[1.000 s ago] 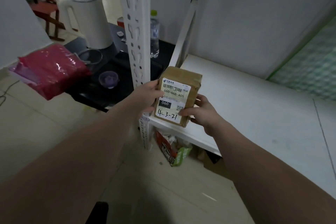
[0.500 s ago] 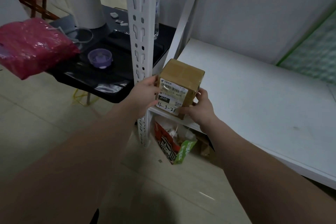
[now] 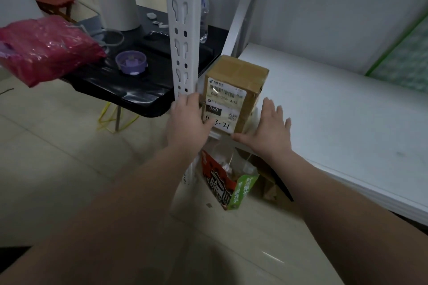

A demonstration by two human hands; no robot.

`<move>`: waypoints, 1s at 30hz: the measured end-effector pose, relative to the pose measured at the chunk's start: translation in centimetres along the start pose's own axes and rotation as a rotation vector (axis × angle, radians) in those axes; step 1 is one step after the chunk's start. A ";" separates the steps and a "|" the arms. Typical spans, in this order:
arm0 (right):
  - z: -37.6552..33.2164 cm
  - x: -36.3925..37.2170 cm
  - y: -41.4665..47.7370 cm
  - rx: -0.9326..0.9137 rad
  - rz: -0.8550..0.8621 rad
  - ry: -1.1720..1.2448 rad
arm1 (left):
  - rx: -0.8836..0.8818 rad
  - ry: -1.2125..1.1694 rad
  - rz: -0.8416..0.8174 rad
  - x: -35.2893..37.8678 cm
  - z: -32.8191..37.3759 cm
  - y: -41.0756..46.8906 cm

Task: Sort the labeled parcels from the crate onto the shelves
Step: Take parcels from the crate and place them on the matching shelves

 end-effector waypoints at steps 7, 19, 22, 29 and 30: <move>0.2 1.9 -2.8 -0.142 0.053 -0.304 | 0.192 0.315 -0.145 5.4 -0.5 -4.3; -0.2 3.2 -1.6 -0.119 0.039 -0.096 | -0.003 0.057 -0.238 9.3 -1.3 -5.5; -0.4 3.1 -1.4 -0.123 0.040 -0.063 | 0.028 0.020 -0.218 9.2 -1.4 -5.0; -0.1 3.2 -0.7 -0.124 0.044 -0.020 | 0.073 0.014 -0.184 9.0 -1.2 -4.9; -0.1 3.1 -0.7 -0.124 0.045 -0.016 | 0.073 0.013 -0.184 9.0 -1.2 -4.9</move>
Point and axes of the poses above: each hand's wrist, its own y-axis towards the middle knuckle, its own x-axis out of the palm, z = x × y, the point moved 9 cm from there along y, towards the middle knuckle, and after that the axes turned 7 degrees about -y, right-handed, at the moved point
